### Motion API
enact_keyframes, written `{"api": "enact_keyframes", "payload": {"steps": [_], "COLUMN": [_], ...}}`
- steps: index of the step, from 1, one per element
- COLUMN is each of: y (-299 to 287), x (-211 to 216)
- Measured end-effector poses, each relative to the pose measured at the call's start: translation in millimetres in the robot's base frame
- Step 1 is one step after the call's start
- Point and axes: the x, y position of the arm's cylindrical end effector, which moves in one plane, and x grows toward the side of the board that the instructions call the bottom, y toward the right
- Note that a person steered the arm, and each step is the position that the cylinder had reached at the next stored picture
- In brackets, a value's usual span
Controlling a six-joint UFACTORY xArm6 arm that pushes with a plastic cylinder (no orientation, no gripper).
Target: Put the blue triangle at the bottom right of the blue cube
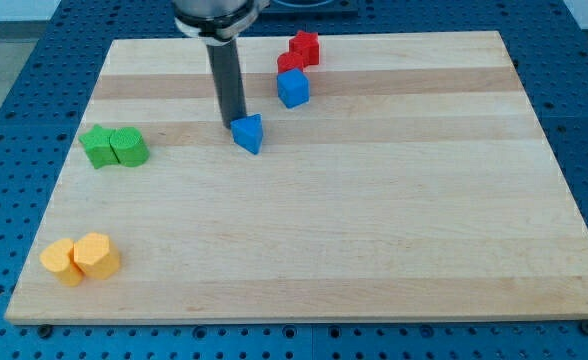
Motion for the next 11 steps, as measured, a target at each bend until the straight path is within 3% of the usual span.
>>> {"api": "enact_keyframes", "payload": {"steps": [2,3,5,8,11], "y": [-41.6,-9.2,38.6,44.3,84.8], "x": [44.4,51.1,17.1,-12.4,-18.7]}}
